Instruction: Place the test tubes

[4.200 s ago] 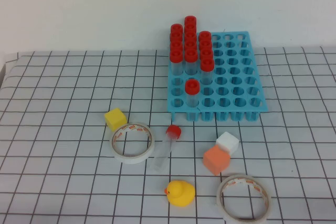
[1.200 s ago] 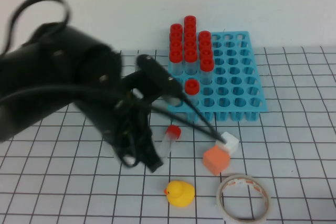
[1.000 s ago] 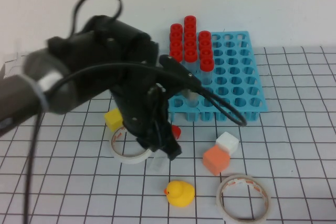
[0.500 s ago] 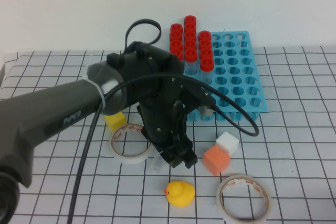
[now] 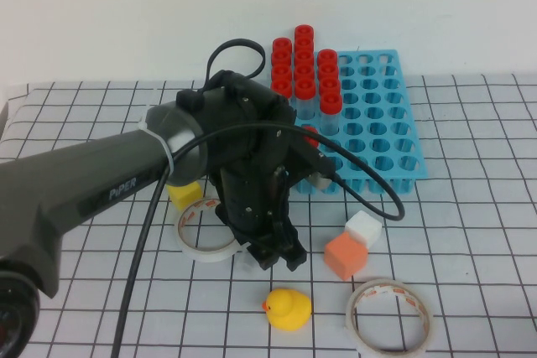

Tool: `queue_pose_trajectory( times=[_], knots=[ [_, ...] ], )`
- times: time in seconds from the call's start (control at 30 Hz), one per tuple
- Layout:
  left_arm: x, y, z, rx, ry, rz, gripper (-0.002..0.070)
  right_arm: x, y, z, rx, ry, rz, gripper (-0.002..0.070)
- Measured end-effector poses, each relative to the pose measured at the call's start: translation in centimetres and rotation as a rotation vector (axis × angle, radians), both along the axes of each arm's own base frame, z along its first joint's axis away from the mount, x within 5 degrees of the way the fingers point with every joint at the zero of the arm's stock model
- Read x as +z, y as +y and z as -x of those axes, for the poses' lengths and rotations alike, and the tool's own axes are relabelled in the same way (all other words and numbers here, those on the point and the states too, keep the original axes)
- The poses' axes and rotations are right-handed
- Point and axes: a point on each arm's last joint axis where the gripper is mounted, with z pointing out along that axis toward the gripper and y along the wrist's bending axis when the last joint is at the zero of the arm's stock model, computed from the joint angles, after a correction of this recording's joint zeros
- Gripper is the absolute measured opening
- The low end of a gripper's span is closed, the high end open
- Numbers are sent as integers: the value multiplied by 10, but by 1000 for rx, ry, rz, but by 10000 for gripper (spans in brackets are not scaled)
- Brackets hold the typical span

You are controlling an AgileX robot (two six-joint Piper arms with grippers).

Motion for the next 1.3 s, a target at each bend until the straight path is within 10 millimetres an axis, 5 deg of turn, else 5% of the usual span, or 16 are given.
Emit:
queue_pose_trajectory(
  times=[0.6, 1.0, 1.1, 1.17, 1.3],
  knots=[
    [-1, 0, 1, 77, 19, 6, 347, 0, 0, 0, 3, -1, 6, -1],
    [-23, -1, -2, 95, 67, -38, 347, 0, 0, 0, 5, 1, 6, -1],
    [-23, -1, -2, 97, 66, -35, 309, 0, 0, 0, 5, 1, 6, -1],
    [-23, -2, -2, 95, 65, -34, 206, 0, 0, 0, 5, 1, 6, -1],
    [-4, 1, 2, 93, 30, -13, 211, 0, 0, 0, 5, 1, 6, -1]
  ],
)
